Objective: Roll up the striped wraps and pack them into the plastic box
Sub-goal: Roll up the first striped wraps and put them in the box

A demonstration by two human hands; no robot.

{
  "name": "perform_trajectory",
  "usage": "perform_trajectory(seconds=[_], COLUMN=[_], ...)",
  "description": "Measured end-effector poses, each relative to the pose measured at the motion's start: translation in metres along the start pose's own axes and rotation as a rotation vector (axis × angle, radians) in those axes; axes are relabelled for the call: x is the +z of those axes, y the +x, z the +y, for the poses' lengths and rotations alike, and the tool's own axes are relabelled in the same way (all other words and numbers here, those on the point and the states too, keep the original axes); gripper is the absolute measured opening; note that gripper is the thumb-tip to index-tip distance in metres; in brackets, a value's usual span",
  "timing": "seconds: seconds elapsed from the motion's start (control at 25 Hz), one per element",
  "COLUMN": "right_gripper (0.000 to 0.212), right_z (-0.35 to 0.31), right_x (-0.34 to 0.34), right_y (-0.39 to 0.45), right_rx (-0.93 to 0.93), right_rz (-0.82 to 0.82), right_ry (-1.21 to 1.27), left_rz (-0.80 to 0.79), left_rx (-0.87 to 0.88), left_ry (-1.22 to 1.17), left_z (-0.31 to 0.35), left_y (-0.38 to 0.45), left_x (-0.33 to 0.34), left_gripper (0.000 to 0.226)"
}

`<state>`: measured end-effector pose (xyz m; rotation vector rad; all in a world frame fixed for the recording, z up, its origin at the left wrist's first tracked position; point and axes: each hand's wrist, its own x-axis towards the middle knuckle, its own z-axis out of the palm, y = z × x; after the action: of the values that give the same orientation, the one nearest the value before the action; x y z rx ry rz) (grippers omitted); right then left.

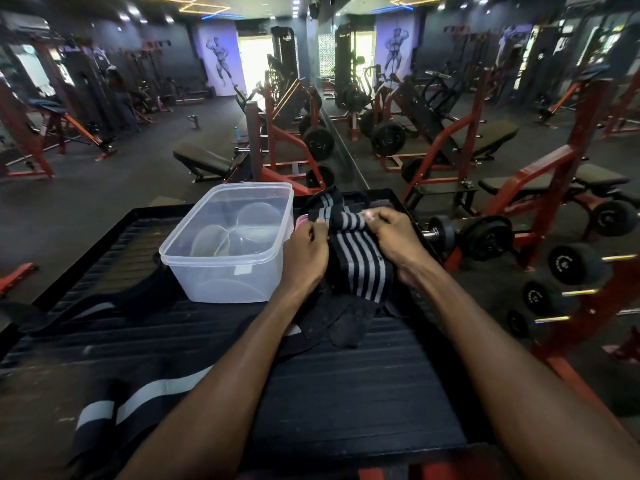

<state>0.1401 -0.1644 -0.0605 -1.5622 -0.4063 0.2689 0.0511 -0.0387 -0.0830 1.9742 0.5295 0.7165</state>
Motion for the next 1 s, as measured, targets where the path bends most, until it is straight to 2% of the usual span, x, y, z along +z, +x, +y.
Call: perform_trajectory(seconds=[0.12, 0.24, 0.36, 0.48, 0.6, 0.76, 0.84, 1.0], right_gripper=[0.018, 0.014, 0.012, 0.008, 0.011, 0.022, 0.019, 0.023], right_z=[-0.003, -0.009, -0.020, -0.025, -0.027, -0.023, -0.021, -0.023], right_x=[0.004, 0.002, 0.000, -0.005, -0.008, -0.007, -0.004, -0.004], right_y=[-0.007, -0.012, -0.018, -0.017, -0.018, -0.017, -0.016, -0.018], right_rx=[-0.050, -0.059, 0.058, 0.056, -0.004, -0.018, -0.018, 0.015], right_rz=[-0.080, -0.097, -0.187, -0.210, -0.195, -0.247, -0.291, -0.268], right_ry=[-0.052, 0.021, 0.276, 0.289, 0.271, 0.253, 0.247, 0.293], left_rz=[-0.076, -0.088, -0.061, -0.093, -0.170, -0.097, -0.062, -0.044], left_rx=[-0.075, -0.047, -0.084, -0.170, -0.277, -0.206, -0.208, -0.183], left_ry=[-0.229, -0.255, -0.413, -0.639, -0.810, -0.673, -0.652, -0.659], left_z=[0.006, 0.011, 0.015, 0.022, 0.029, 0.022, 0.019, 0.017], left_y=[0.000, -0.001, -0.001, -0.003, -0.007, -0.004, -0.002, 0.000], left_x=[-0.001, 0.001, 0.001, 0.000, 0.001, -0.001, -0.002, 0.001], left_gripper=[0.068, 0.053, 0.035, 0.018, 0.018, 0.018, 0.020, 0.020])
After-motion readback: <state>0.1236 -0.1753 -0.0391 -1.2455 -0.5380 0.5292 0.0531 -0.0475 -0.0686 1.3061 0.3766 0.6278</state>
